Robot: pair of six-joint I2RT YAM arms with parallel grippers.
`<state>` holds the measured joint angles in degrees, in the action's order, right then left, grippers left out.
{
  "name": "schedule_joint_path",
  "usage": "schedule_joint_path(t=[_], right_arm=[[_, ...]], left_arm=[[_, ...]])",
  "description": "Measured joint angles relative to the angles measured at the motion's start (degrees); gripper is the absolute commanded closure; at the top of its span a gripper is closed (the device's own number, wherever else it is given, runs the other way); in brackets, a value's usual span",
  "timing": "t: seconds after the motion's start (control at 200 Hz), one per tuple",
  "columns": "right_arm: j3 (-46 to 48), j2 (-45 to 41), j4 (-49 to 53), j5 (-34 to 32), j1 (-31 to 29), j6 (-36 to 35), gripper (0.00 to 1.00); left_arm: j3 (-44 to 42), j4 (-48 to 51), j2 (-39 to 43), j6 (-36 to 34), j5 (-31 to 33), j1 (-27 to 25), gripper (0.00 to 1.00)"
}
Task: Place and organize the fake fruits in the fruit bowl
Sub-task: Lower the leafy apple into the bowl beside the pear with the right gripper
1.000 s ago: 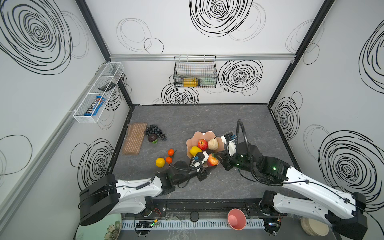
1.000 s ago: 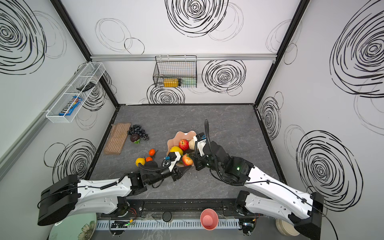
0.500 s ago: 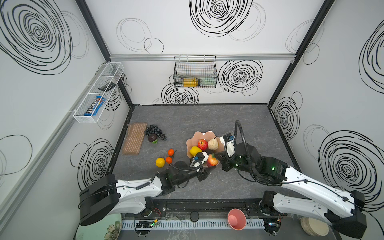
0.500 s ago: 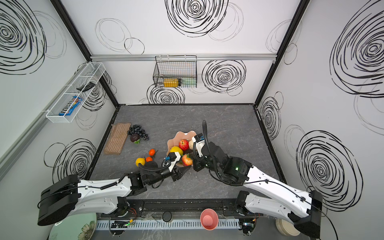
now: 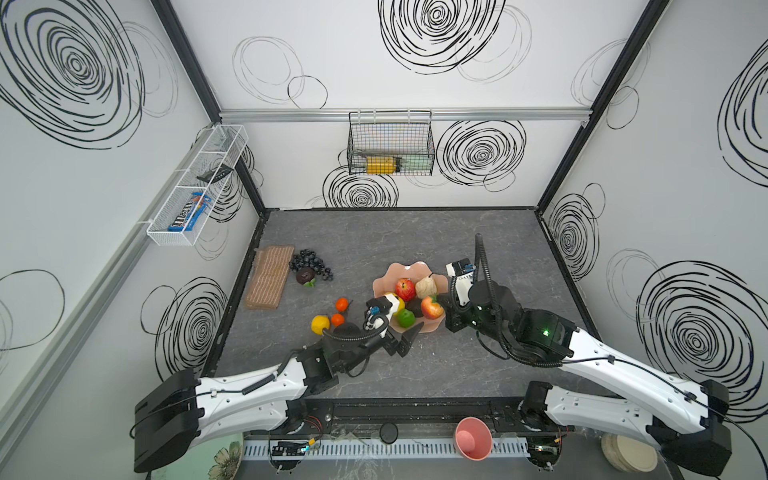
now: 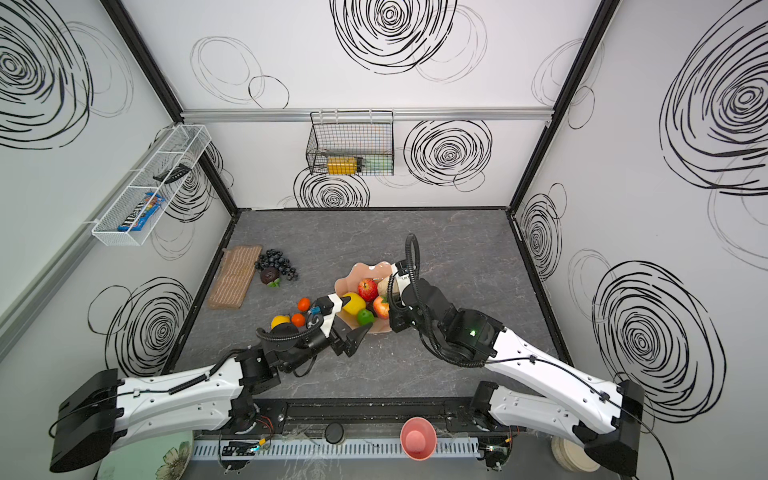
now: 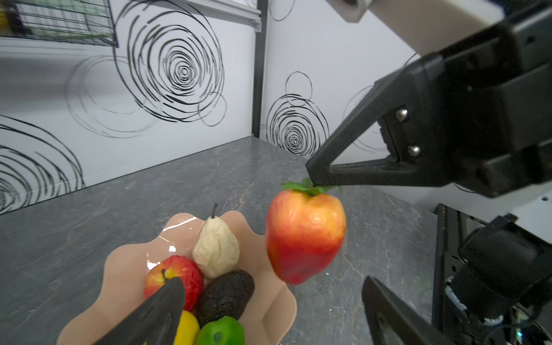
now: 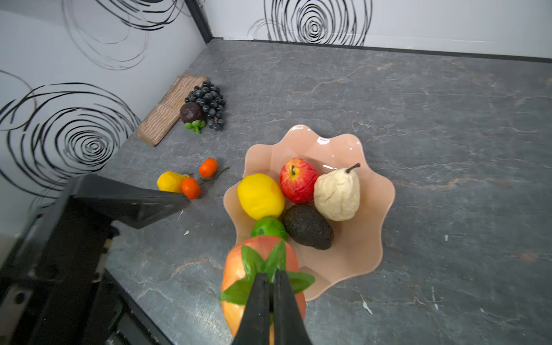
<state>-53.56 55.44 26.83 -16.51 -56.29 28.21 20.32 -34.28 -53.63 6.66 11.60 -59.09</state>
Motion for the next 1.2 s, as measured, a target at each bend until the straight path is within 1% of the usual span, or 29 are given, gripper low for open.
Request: schedule_joint_path(t=[0.08,0.185,0.325,0.425,0.69,0.906,1.201], right_arm=[[0.3,0.6,-0.1,-0.7,2.7,0.0,1.0],[2.1,1.1,-0.8,-1.0,5.8,0.2,1.0],[4.6,3.1,-2.0,-1.8,8.5,0.8,1.0],[5.8,5.1,-3.5,-2.2,8.7,1.6,1.0],[9.2,10.2,-8.3,-2.7,9.2,3.3,1.0],[11.3,11.4,-12.6,-2.6,10.9,4.5,1.0],[12.8,12.8,-17.1,-3.6,11.3,6.0,0.99]], left_arm=[[-1.0,2.2,4.1,0.8,3.0,0.9,0.04],[-4.1,3.8,10.4,1.9,5.2,3.4,0.04],[-7.1,5.3,15.5,3.9,6.5,7.7,0.04],[-7.4,6.1,16.1,5.1,6.9,9.3,0.04],[-7.4,6.8,16.2,5.8,6.9,9.2,0.04],[-7.4,7.3,16.3,5.8,6.9,9.0,0.04],[-7.4,7.3,16.3,5.8,6.9,8.8,0.04]])
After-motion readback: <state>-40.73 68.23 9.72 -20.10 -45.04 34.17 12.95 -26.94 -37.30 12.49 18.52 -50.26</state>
